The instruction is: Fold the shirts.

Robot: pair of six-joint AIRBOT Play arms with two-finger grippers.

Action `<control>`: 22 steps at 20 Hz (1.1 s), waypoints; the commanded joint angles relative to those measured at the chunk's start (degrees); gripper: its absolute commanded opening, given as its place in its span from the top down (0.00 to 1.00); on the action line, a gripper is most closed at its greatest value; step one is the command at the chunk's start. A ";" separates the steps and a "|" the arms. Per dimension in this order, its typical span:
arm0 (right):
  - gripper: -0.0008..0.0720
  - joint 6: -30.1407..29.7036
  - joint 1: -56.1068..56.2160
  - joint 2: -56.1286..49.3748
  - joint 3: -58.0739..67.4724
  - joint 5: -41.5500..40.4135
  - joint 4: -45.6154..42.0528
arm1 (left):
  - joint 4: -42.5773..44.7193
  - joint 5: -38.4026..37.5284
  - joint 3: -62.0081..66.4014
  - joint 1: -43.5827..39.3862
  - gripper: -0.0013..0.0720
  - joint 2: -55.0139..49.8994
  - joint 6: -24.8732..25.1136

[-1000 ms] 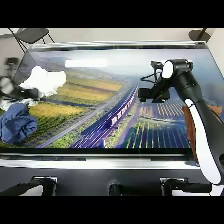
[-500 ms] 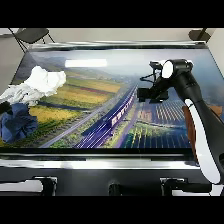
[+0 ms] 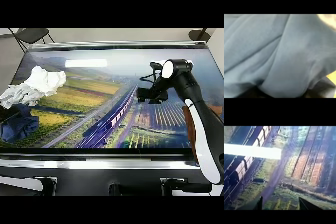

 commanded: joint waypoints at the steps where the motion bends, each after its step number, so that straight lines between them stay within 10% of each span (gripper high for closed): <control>1: 0.25 0.26 0.04 -0.02 -0.02 0.42 0.04 | -1.49 -2.29 -0.02 0.11 0.87 -0.74 3.21; 13: 0.25 -3.74 0.04 0.20 0.00 4.59 -2.12 | -25.59 1.22 -0.02 -6.75 0.95 32.22 1.29; 22: 0.25 -3.91 0.04 7.10 0.00 7.06 -3.82 | -22.51 2.25 -0.57 -51.01 0.95 42.05 -2.71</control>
